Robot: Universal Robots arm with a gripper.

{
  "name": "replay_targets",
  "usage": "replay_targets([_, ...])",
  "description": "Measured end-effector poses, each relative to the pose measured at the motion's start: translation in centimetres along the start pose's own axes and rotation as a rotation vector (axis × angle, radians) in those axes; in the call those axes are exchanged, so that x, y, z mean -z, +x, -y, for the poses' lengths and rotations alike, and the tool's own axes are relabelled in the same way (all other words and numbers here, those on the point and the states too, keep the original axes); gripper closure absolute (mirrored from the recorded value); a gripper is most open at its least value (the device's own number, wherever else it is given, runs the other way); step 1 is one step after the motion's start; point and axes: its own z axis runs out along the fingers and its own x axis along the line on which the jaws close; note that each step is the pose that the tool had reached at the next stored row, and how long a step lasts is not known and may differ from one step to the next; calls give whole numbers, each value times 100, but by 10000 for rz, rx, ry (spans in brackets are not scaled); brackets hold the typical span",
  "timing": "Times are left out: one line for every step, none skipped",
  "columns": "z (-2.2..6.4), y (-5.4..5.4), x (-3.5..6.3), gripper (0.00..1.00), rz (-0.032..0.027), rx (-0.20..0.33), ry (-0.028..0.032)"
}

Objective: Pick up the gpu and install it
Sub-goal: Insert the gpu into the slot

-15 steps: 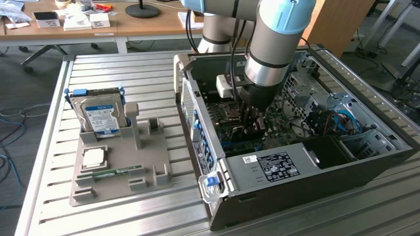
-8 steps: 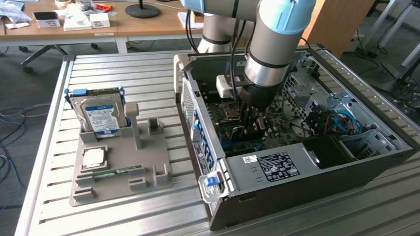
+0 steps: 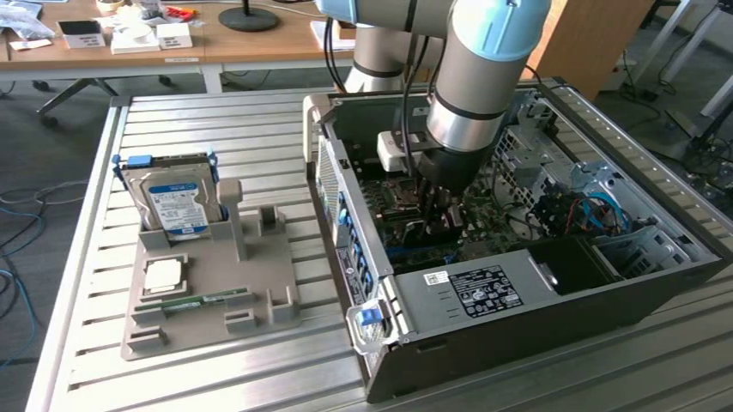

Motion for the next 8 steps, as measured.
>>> replay_targets([0, 0, 0, 73, 0, -1, 1])
replay_targets([0, 0, -1, 73, 0, 0, 1])
replay_targets([0, 0, -1, 73, 0, 0, 0])
replay_targets([0, 0, -1, 73, 0, -1, 0])
replay_targets([0, 0, -1, 73, 0, 0, 0])
replay_targets([0, 0, -1, 73, 0, 0, 0])
replay_targets([0, 0, -1, 73, 0, -1, 0])
replay_targets([0, 0, -1, 73, 0, 0, 1])
